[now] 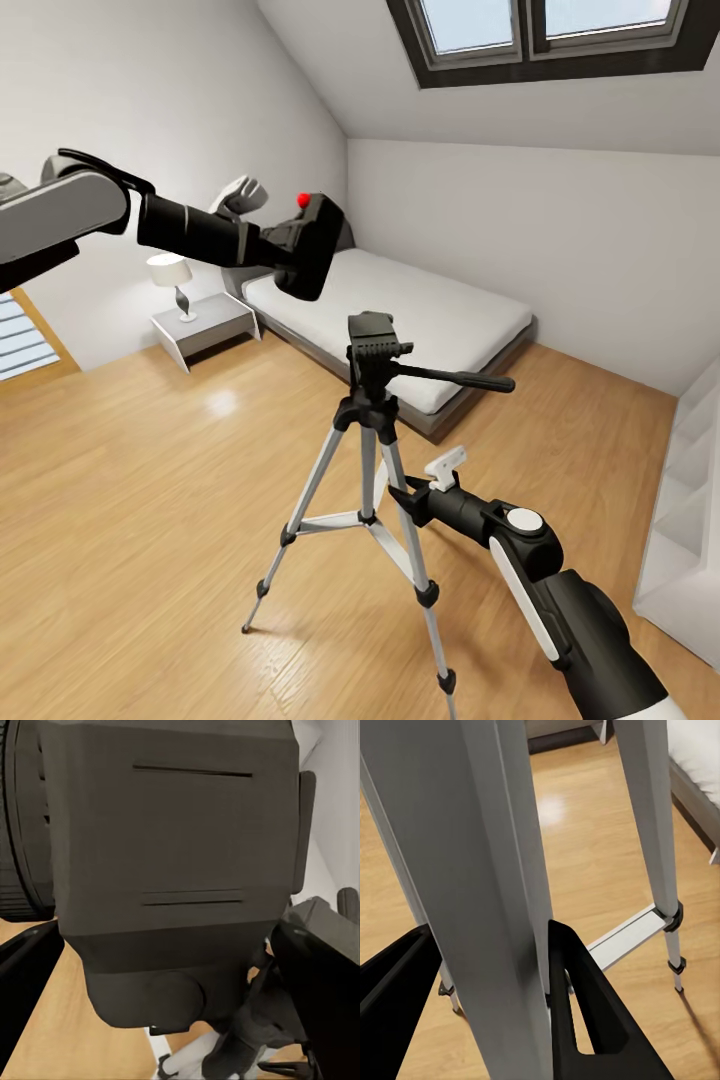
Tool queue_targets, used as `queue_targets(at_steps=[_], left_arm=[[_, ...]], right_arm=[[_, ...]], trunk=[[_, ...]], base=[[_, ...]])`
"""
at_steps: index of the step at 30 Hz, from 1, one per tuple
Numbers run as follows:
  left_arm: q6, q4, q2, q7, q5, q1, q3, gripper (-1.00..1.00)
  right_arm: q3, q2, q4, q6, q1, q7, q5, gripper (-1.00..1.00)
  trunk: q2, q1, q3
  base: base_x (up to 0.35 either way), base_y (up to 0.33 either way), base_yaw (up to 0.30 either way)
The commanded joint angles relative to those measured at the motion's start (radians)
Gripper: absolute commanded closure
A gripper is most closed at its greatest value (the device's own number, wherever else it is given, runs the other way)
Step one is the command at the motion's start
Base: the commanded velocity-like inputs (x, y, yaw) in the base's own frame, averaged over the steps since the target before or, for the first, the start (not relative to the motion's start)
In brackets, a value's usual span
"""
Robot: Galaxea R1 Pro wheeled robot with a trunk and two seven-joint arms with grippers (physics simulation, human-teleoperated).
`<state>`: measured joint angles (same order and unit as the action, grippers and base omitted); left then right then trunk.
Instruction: Attach the digital camera to the camera tripod in the bedroom.
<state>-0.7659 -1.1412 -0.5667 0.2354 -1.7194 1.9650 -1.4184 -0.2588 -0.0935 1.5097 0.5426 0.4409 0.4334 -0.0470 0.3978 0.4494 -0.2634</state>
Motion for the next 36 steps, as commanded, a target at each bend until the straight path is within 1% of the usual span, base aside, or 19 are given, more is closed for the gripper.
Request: queue_targets(at_steps=[1,2,6,14,19,20,23,24,26,28,29,30,33,36], left_arm=[[0.001,0.0,-0.001,0.011,0.006,0.003,-0.003,1.0],[0.0,0.0,0.0,0.096,0.071,0.002,-0.003,1.0],[-0.002,0.002,0.008,0.148,0.122,0.001,-0.003,1.0],[-0.003,0.015,0.035,0.265,0.237,0.007,-0.001,1.0],[-0.015,0.019,0.041,0.323,0.304,0.013,0.0,1.0],[-0.018,0.019,0.042,0.342,0.323,0.018,0.0,1.0],[-0.021,0.02,0.041,0.372,0.34,0.028,0.0,1.0],[-0.021,0.02,0.041,0.372,0.34,0.028,0.0,1.0],[-0.022,0.02,0.04,0.395,0.35,0.033,0.0,1.0],[-0.022,0.021,0.038,0.423,0.372,0.037,0.0,1.0],[-0.022,0.023,0.036,0.459,0.406,0.041,0.0,1.0],[-0.022,0.023,0.036,0.459,0.406,0.041,0.0,1.0],[-0.017,0.037,0.037,0.528,0.47,0.055,0.0,1.0],[-0.008,0.075,0.04,0.607,0.529,0.074,-0.004,1.0]], right_arm=[[-0.001,0.0,0.001,0.008,0.001,0.001,-0.011,1.0],[-0.001,0.0,0.001,0.008,0.001,0.001,-0.013,1.0],[-0.003,0.0,0.001,0.008,0.001,0.001,-0.013,1.0],[-0.003,0.0,0.001,0.008,0.0,0.001,-0.012,1.0],[-0.004,0.0,0.001,0.008,-0.001,0.001,-0.009,1.0],[-0.004,0.0,0.001,0.008,-0.001,0.001,-0.009,1.0],[-0.005,0.0,0.001,0.007,-0.002,0.001,-0.008,1.0],[-0.005,0.0,0.001,0.007,-0.002,0.001,-0.008,1.0],[-0.005,0.0,0.001,0.007,-0.002,0.001,-0.008,1.0],[-0.005,0.0,0.001,0.007,-0.002,0.001,-0.008,1.0],[-0.005,0.0,0.001,0.007,-0.002,0.001,-0.008,1.0],[-0.005,0.0,0.001,0.007,-0.002,0.001,-0.008,1.0],[-0.005,0.0,0.001,0.007,-0.002,0.001,-0.008,1.0],[-0.005,0.0,0.001,0.007,-0.002,0.0,-0.007,1.0]], trunk=[[0.002,0.001,-0.002],[0.002,0.001,-0.002],[0.002,0.001,-0.002],[0.002,0.001,-0.002],[0.002,0.001,-0.002],[0.002,0.001,-0.002],[0.002,0.001,-0.002],[0.002,0.001,-0.002],[0.002,0.001,-0.002],[0.002,0.001,-0.002],[0.002,0.001,-0.002],[0.002,0.001,-0.002],[0.002,0.001,-0.002],[0.002,0.001,-0.002]], base=[[0.0,0.0,0.0],[0.0,0.0,0.0],[0.0,0.0,0.0],[0.0,0.0,0.0],[0.0,0.0,0.0],[0.0,0.0,0.0],[0.0,0.0,0.0],[0.0,0.0,0.0],[0.0,0.0,0.0],[0.0,0.0,0.0],[0.0,0.0,0.0],[0.0,0.0,0.0],[0.0,0.0,0.0],[0.0,0.0,0.0]])
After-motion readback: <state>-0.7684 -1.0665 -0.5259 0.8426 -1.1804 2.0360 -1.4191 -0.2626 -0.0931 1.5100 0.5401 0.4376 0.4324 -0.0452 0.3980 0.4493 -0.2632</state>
